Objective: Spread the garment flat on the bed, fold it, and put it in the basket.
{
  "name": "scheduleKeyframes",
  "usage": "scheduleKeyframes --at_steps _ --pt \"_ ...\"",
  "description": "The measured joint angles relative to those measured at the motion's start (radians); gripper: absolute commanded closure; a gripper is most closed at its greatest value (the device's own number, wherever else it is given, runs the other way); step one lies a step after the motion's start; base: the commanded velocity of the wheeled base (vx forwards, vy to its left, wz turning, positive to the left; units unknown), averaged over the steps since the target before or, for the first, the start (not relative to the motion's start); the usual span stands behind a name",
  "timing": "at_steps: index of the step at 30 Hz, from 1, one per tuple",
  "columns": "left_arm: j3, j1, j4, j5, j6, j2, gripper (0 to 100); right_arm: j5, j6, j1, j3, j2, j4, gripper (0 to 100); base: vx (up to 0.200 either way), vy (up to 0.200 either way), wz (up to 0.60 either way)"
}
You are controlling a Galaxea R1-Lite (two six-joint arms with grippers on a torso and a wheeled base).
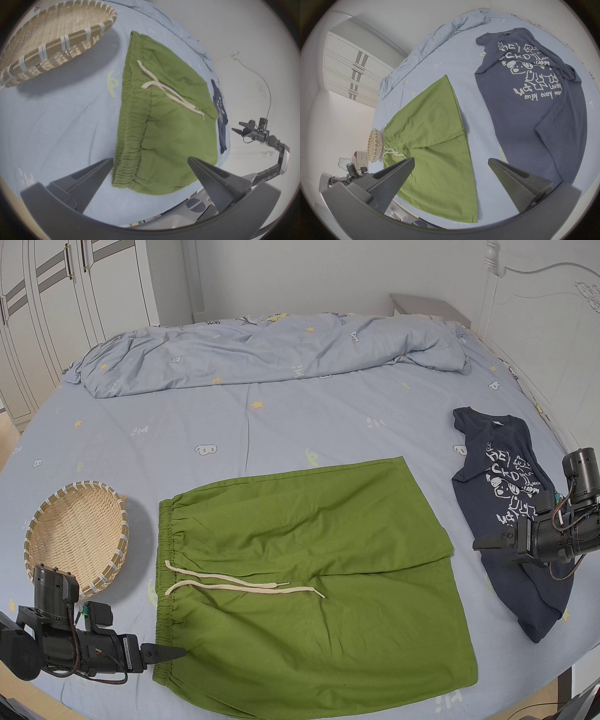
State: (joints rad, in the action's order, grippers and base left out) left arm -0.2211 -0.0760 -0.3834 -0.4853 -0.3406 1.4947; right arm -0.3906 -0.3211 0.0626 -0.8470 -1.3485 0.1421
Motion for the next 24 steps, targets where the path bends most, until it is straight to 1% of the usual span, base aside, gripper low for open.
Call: scheduleKeyframes --at_steps 3,7,9,16,24 --pt "0.006 0.036 -0.001 -0.024 0.065 0.041 0 0.000 0.000 0.002 0.006 0.006 0.000 0 0.000 0.000 0.00" --pt "0.012 0.080 -0.002 -0.141 0.108 0.084 0 0.000 0.000 0.003 0.010 0.011 -0.001 0 0.000 0.000 0.00" --pt "0.013 0.099 -0.002 -0.170 0.122 0.102 0 0.000 -0.001 0.005 0.011 0.011 -0.001 0 0.000 0.000 0.00" --pt "0.023 0.121 -0.002 -0.175 0.145 0.150 0 0.000 -0.001 0.007 0.016 0.013 0.000 0 0.000 0.000 0.00" --pt "0.025 0.118 -0.003 -0.191 0.149 0.195 0 0.000 -0.004 0.018 0.023 0.014 0.000 0 0.000 0.000 0.00"
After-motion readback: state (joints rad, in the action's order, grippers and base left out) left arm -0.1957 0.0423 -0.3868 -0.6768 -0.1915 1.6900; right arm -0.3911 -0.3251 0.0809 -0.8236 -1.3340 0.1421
